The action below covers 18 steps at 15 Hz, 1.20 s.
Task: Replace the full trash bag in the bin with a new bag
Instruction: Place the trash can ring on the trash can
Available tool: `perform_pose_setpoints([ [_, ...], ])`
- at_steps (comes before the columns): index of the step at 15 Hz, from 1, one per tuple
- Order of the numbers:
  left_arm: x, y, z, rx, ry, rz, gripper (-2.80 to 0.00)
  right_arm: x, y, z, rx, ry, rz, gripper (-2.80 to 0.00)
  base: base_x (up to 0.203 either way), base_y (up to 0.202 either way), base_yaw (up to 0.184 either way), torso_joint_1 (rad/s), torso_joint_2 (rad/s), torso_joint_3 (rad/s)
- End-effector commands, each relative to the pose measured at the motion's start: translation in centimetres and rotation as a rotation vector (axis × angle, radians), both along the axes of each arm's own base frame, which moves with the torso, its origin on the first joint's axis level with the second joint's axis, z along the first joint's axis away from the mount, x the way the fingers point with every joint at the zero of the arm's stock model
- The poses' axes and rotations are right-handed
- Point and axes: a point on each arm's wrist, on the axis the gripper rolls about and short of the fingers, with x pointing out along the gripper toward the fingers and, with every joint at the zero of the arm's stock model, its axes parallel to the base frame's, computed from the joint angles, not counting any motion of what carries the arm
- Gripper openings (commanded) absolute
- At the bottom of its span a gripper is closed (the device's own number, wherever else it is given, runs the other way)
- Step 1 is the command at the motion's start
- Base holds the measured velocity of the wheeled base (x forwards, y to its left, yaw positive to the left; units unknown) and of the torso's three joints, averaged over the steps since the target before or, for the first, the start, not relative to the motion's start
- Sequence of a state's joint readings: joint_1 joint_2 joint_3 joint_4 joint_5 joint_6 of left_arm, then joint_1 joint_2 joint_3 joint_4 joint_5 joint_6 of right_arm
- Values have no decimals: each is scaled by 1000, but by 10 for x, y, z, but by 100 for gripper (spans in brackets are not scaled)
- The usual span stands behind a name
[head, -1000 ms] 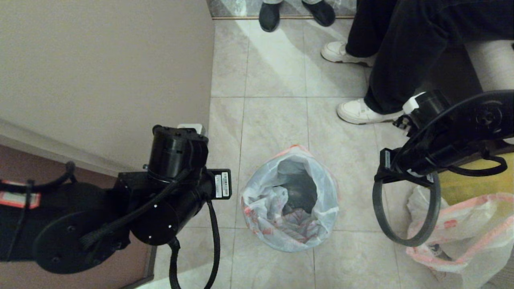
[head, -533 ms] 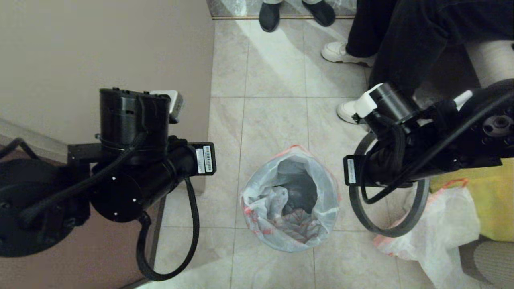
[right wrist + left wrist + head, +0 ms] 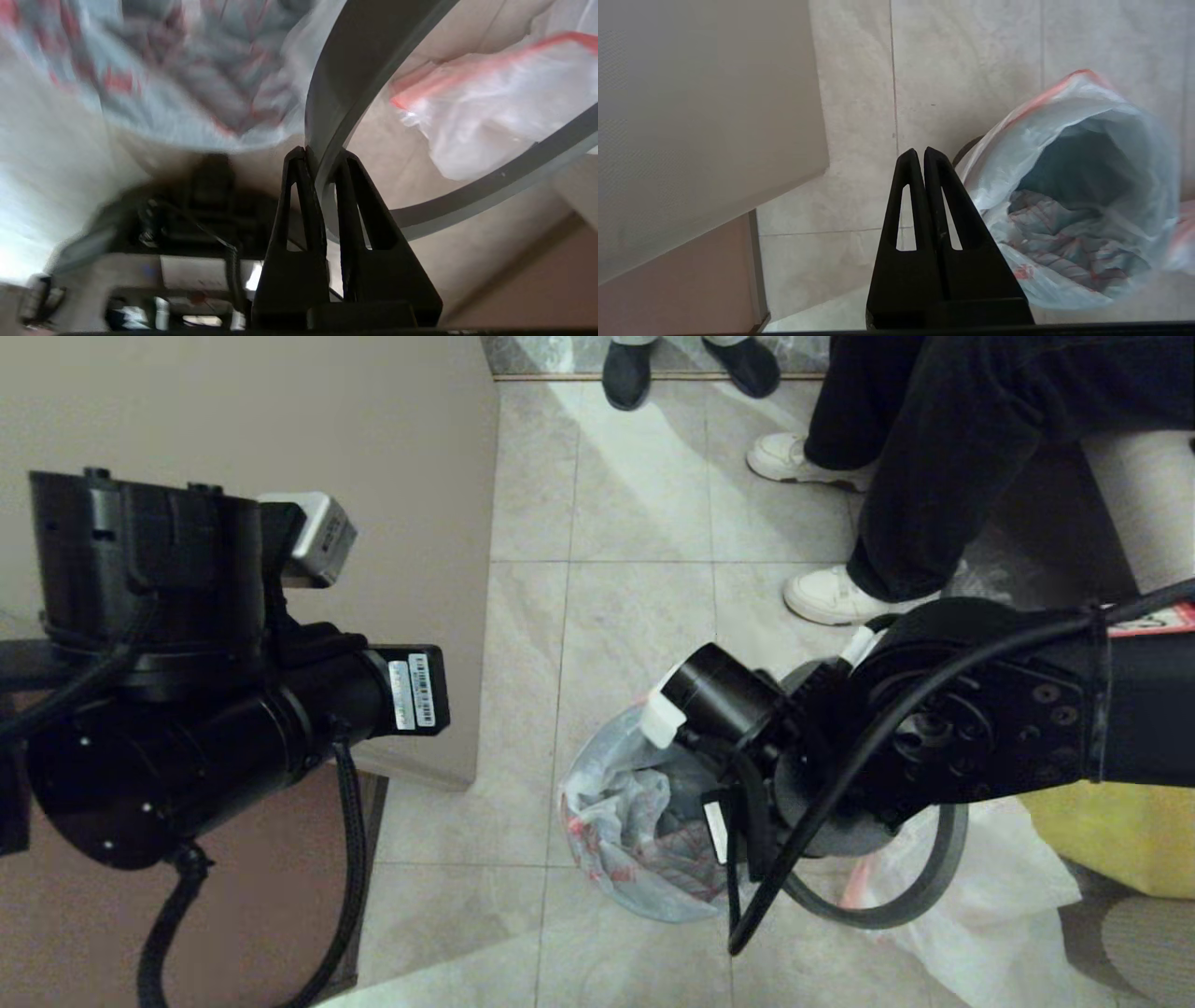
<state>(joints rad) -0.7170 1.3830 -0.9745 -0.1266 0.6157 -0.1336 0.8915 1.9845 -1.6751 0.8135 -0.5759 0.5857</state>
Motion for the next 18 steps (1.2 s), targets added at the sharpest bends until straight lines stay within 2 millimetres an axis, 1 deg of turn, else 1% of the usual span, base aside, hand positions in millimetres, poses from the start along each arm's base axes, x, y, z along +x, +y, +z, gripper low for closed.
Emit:
perform_pose_setpoints([
  [1, -6, 4, 6, -3, -20, -2, -280, 0, 25, -19, -53, 30, 35, -280, 0, 0, 0, 0, 0, 0],
  [3, -15, 13, 15, 0, -52, -6, -280, 3, 43, -29, -95, 48, 55, -280, 0, 0, 0, 0, 0, 0],
  [5, -26, 22, 24, 1, -75, -16, -280, 5, 61, -43, -155, 44, 77, -280, 0, 0, 0, 0, 0, 0],
  [7, -35, 27, 32, 6, -72, -31, -280, 2, 75, -50, -210, 31, 138, -280, 0, 0, 0, 0, 0, 0],
  [9, -41, 32, 36, 7, -71, -34, -280, -6, 84, -58, -249, 24, 170, -280, 0, 0, 0, 0, 0, 0],
  [11, -46, 32, 38, 0, -81, -52, -280, -10, 90, -63, -307, -10, 204, -280, 0, 0, 0, 0, 0, 0],
  [13, -49, 33, 40, -7, -88, -59, -280, -15, 101, -66, -312, -42, 261, -280, 0, 0, 0, 0, 0, 0],
  [15, -50, 33, 41, -8, -91, -60, -280, -19, 106, -71, -344, -38, 303, -280, 0, 0, 0, 0, 0, 0],
  [18, -55, 38, 45, -5, -111, -65, -280, -21, 112, -85, -415, -29, 353, -280, 0, 0, 0, 0, 0, 0],
])
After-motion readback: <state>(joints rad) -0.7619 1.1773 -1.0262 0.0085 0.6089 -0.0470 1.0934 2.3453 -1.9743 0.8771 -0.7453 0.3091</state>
